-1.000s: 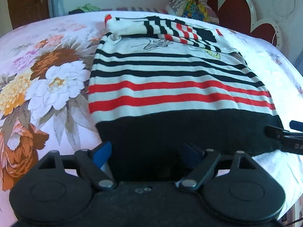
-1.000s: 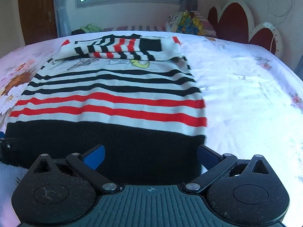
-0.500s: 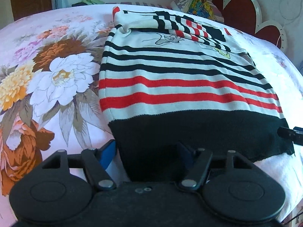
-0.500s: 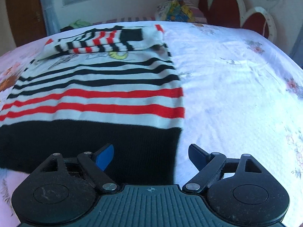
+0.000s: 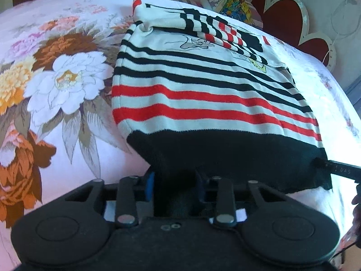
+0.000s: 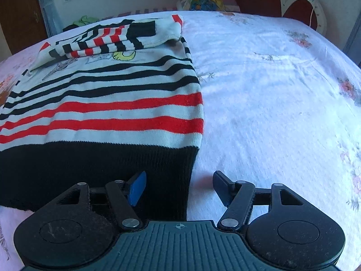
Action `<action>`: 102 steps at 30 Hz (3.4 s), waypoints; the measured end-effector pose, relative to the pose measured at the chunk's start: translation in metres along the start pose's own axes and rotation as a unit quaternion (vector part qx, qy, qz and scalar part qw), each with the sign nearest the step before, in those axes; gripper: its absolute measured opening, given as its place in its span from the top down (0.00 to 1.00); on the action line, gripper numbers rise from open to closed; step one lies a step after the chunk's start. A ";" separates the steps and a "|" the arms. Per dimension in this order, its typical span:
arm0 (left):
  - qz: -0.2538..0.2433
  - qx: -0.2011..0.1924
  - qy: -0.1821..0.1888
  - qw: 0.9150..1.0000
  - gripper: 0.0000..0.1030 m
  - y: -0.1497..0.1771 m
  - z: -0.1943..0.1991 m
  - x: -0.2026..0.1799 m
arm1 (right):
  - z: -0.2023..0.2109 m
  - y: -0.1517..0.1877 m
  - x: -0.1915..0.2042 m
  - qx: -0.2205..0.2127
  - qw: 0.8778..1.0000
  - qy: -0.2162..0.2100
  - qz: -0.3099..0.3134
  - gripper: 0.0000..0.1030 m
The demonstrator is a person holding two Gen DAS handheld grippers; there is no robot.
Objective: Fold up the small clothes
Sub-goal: 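Grasp the black hem band with both tools, then lift the hem band with both tools and fold it over toward the collar, then lay the hem band on the folded collar and open both tools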
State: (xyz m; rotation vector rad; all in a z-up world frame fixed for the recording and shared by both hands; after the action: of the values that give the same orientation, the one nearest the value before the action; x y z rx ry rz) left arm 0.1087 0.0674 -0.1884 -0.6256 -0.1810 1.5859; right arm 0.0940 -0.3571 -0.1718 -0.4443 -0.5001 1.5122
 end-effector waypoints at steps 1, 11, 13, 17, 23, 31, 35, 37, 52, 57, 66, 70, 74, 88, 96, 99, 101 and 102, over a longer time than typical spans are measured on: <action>0.005 0.004 0.006 1.000 0.70 0.001 0.001 0.002 | 0.001 0.000 -0.001 0.002 1.000 -0.003 0.000 0.37; 0.027 0.004 0.016 0.999 0.30 0.008 0.011 0.012 | 0.011 0.008 -0.009 0.001 1.000 -0.008 -0.016 0.37; 0.017 0.004 0.014 1.000 0.25 0.009 0.008 0.010 | 0.009 0.009 -0.010 0.004 1.000 -0.012 -0.021 0.37; 0.021 0.004 0.027 0.999 0.62 0.006 0.004 0.008 | 0.011 0.010 -0.010 0.004 0.999 -0.022 -0.030 0.37; 0.046 0.017 0.044 0.998 0.84 0.001 -0.001 0.017 | 0.010 0.008 -0.006 0.019 0.998 -0.046 -0.033 0.74; 0.011 -0.018 0.066 0.998 0.93 -0.024 0.013 0.004 | 0.024 -0.021 0.000 -0.008 0.994 -0.095 -0.047 0.92; 0.000 -0.066 0.079 0.995 0.94 -0.056 0.023 -0.006 | 0.035 -0.057 -0.003 -0.052 0.992 -0.108 -0.042 0.92; 0.002 -0.097 0.082 0.992 0.94 -0.077 0.024 -0.010 | 0.035 -0.082 -0.006 -0.074 0.990 -0.111 -0.040 0.92; 0.019 -0.199 0.066 0.978 0.94 -0.247 -0.064 -0.031 | -0.087 -0.277 -0.012 -0.147 0.978 -0.129 -0.076 0.92; 0.042 -0.188 0.047 0.980 0.94 -0.292 -0.112 -0.027 | -0.143 -0.317 -0.019 -0.121 0.980 -0.131 -0.086 0.92; 0.034 -0.189 -0.018 0.981 0.63 -0.334 -0.151 -0.017 | -0.194 -0.350 -0.032 -0.116 0.988 -0.075 -0.070 0.19; 0.000 -0.188 -0.036 0.982 0.30 -0.338 -0.146 -0.015 | -0.195 -0.353 -0.033 -0.130 0.988 -0.081 -0.023 0.14; -0.056 -0.121 -0.040 0.990 0.47 -0.332 -0.166 -0.015 | -0.213 -0.344 -0.024 -0.105 0.991 -0.078 0.025 0.15; -0.074 -0.131 -0.058 0.987 0.95 -0.321 -0.175 -0.019 | -0.234 -0.331 0.011 -0.096 0.986 -0.099 0.098 0.91; -0.045 -0.183 -0.070 0.980 0.96 -0.340 -0.169 -0.017 | -0.225 -0.351 0.004 -0.153 0.984 -0.076 0.057 0.92; -0.033 -0.172 -0.084 0.981 0.96 -0.345 -0.183 -0.010 | -0.239 -0.351 0.004 -0.141 0.987 -0.064 0.051 0.92; -0.031 -0.150 -0.096 0.984 0.95 -0.342 -0.197 -0.006 | -0.262 -0.351 0.004 -0.093 0.993 -0.063 0.044 0.92; -0.041 -0.144 -0.107 0.983 0.94 -0.338 -0.202 -0.006 | -0.269 -0.348 0.005 -0.085 0.993 -0.060 0.051 0.92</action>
State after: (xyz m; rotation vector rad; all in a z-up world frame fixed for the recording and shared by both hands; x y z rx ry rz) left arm 0.5021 0.0557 -0.1961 -0.6598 -0.5979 1.5578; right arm 0.5332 -0.3488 -0.1952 -0.5195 -0.7148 1.6078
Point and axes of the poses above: each gripper's, at about its wrist camera, not at the fingertips, and z roughly against the way its jaws point, x to its left, y to its underside, the point moved 1 cm from there along -z, roughly the way its jaws point, and after that the axes turned 4 degrees about z, right-handed, at the moved point
